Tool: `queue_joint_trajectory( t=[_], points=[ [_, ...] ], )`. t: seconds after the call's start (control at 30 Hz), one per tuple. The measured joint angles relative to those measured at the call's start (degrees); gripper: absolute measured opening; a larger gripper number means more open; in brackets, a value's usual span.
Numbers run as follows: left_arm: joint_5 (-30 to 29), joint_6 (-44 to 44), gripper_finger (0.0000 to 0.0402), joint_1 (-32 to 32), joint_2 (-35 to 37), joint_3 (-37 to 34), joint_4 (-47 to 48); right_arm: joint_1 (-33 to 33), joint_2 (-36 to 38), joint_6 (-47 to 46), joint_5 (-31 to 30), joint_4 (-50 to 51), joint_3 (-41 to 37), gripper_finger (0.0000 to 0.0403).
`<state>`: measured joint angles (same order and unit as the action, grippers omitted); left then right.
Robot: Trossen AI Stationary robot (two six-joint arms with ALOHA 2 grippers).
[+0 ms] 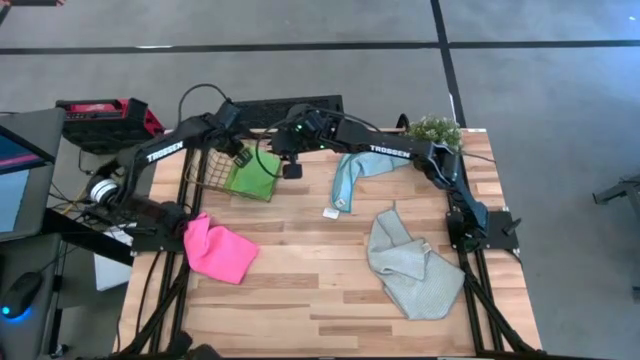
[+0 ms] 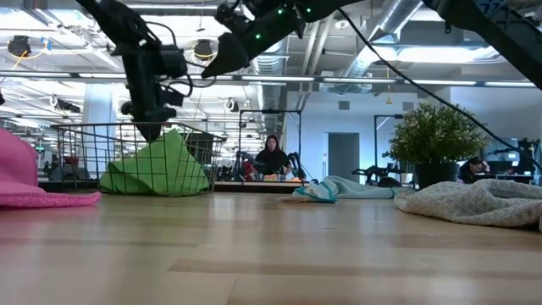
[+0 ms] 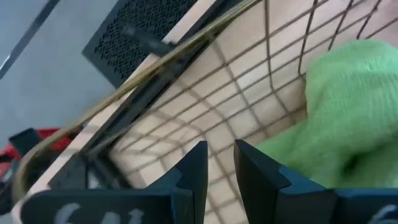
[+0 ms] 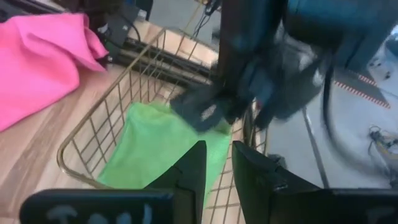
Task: Fold microfiber towels
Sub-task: Put the green microfiber cloth into the gold wire basket
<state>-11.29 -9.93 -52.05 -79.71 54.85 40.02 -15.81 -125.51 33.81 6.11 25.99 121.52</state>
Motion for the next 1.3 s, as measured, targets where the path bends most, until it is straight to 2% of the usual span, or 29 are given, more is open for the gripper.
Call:
queue_joint_trajectory(
  t=[0.1,0.23,0.57,0.73,1.0,1.3],
  points=[
    [4.9,-1.5,0.0070,0.3,-2.8,0.4,0.6,0.1,0.2,0.8,0.0,0.1,0.0,0.0100],
    [13.2,-4.4,0.0070,1.1,-3.1,0.8,0.6,0.0,0.1,0.7,0.0,0.6,0.0,0.0100],
    [24.8,-10.6,0.0070,5.4,-1.9,0.8,7.0,0.0,0.1,1.1,0.0,1.0,0.0,0.0100],
    [24.1,-11.5,0.0070,8.8,-1.9,0.8,7.4,-0.1,0.1,1.2,0.0,1.0,0.0,0.0100],
    [24.3,-10.3,0.0070,10.4,-1.9,0.7,8.0,-0.1,0.1,1.2,0.0,0.9,0.0,0.0100],
    [24.6,-8.4,0.0070,11.6,-1.9,-4.8,5.7,-0.1,0.1,1.2,0.0,0.5,0.0,0.0100]
  ],
)
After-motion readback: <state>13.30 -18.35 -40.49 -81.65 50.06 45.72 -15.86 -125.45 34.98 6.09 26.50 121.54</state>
